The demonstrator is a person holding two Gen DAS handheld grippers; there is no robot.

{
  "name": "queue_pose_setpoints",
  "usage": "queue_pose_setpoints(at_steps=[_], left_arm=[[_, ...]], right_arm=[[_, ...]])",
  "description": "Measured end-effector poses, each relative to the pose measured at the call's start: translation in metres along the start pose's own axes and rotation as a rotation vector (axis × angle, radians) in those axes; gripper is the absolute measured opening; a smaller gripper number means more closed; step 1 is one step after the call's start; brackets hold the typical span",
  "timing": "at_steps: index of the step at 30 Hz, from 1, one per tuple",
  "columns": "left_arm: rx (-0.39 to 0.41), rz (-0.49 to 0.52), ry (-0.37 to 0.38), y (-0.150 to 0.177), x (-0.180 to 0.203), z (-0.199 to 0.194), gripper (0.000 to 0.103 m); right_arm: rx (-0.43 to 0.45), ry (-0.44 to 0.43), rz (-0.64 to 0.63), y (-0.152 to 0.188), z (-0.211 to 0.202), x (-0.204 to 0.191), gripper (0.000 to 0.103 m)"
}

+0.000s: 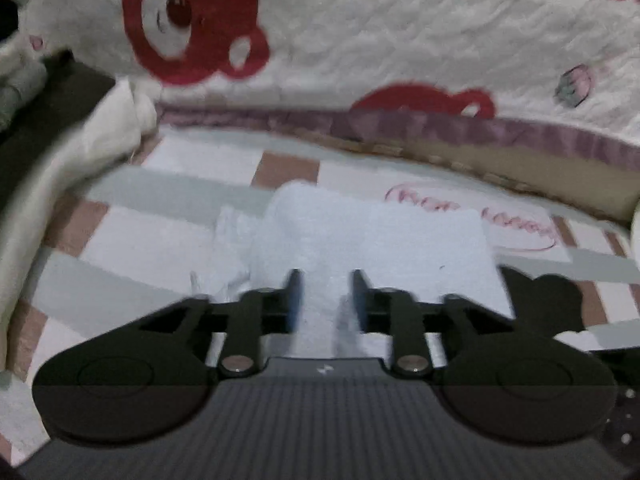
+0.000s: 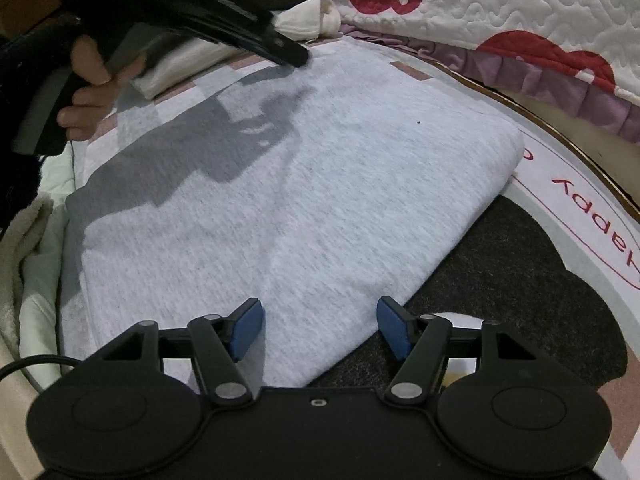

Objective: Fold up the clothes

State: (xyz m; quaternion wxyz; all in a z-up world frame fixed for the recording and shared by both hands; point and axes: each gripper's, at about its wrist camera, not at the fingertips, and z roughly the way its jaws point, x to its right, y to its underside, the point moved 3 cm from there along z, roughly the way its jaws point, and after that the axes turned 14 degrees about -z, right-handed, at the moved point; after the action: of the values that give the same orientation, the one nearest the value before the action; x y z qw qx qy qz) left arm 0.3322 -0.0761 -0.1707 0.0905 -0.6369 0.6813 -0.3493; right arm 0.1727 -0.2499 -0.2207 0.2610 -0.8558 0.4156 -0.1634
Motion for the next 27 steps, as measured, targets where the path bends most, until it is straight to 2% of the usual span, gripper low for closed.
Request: queue_pose_setpoints(at_steps=[1, 2, 4, 6, 7, 8, 9, 10, 11, 12, 14, 18, 19, 21, 23, 24, 26, 27], left_arm=[[-0.014, -0.023, -0.034, -0.003, -0.001, 0.01, 0.051], [-0.024, -0.043, -0.066, -0.006, -0.003, 0.019, 0.064], [-0.043, -0.078, -0.096, -0.013, -0.01, 0.035, 0.067], [-0.088, -0.126, -0.037, -0.019, -0.014, 0.049, 0.065], [-0.11, -0.15, -0.008, -0.022, -0.016, 0.056, 0.06], [-0.129, -0.144, 0.006, -0.024, -0.014, 0.059, 0.017], [-0.142, -0.094, -0.003, -0.024, -0.007, 0.058, 0.01], [-0.123, -0.016, -0.022, -0.024, 0.004, 0.052, 0.01], [-0.058, 0.107, -0.052, -0.021, 0.02, 0.041, 0.01], [-0.003, 0.196, -0.085, -0.017, 0.031, 0.033, 0.01], [0.063, 0.265, -0.161, -0.014, 0.033, 0.03, 0.013], [0.197, 0.4, -0.314, -0.007, 0.038, 0.023, 0.03], [0.21, 0.388, -0.318, -0.007, 0.034, 0.02, 0.03], [0.186, 0.253, -0.23, -0.007, 0.017, 0.009, 0.031], [0.177, 0.197, -0.14, 0.003, 0.01, -0.007, 0.039], [0.158, 0.213, -0.129, 0.013, 0.01, -0.01, 0.043], [0.119, 0.244, -0.107, 0.035, 0.008, -0.018, 0.044], [0.091, 0.26, -0.139, 0.046, 0.005, -0.018, 0.044]], right_arm=[[0.0, -0.001, -0.001, 0.0, 0.0, 0.0, 0.069], [0.001, -0.001, -0.001, 0.0, 0.0, 0.0, 0.069], [0.001, -0.003, -0.003, 0.0, 0.0, 0.0, 0.069], [0.002, -0.004, -0.004, 0.0, 0.0, 0.0, 0.07], [0.002, -0.005, -0.005, 0.0, 0.0, 0.0, 0.07], [0.003, -0.006, -0.006, 0.0, 0.0, -0.001, 0.071], [0.003, -0.007, -0.007, 0.0, 0.0, -0.001, 0.071], [0.004, -0.008, -0.009, 0.0, 0.0, -0.001, 0.072], [0.002, -0.008, -0.009, 0.0, 0.0, -0.001, 0.072], [-0.001, -0.007, -0.01, 0.0, 0.0, -0.001, 0.072], [-0.005, -0.006, -0.012, -0.001, 0.0, -0.001, 0.072], [-0.015, -0.004, -0.015, -0.001, 0.0, -0.001, 0.072], [-0.017, -0.004, -0.016, -0.002, 0.0, -0.001, 0.072], [-0.021, -0.003, -0.017, -0.002, 0.0, -0.002, 0.072], [-0.022, -0.002, -0.02, -0.003, 0.001, -0.002, 0.072], [-0.021, -0.001, -0.023, -0.003, 0.001, -0.002, 0.072], [-0.02, -0.001, -0.023, -0.002, 0.001, -0.002, 0.072], [-0.019, -0.001, -0.023, -0.002, 0.001, -0.002, 0.072]])
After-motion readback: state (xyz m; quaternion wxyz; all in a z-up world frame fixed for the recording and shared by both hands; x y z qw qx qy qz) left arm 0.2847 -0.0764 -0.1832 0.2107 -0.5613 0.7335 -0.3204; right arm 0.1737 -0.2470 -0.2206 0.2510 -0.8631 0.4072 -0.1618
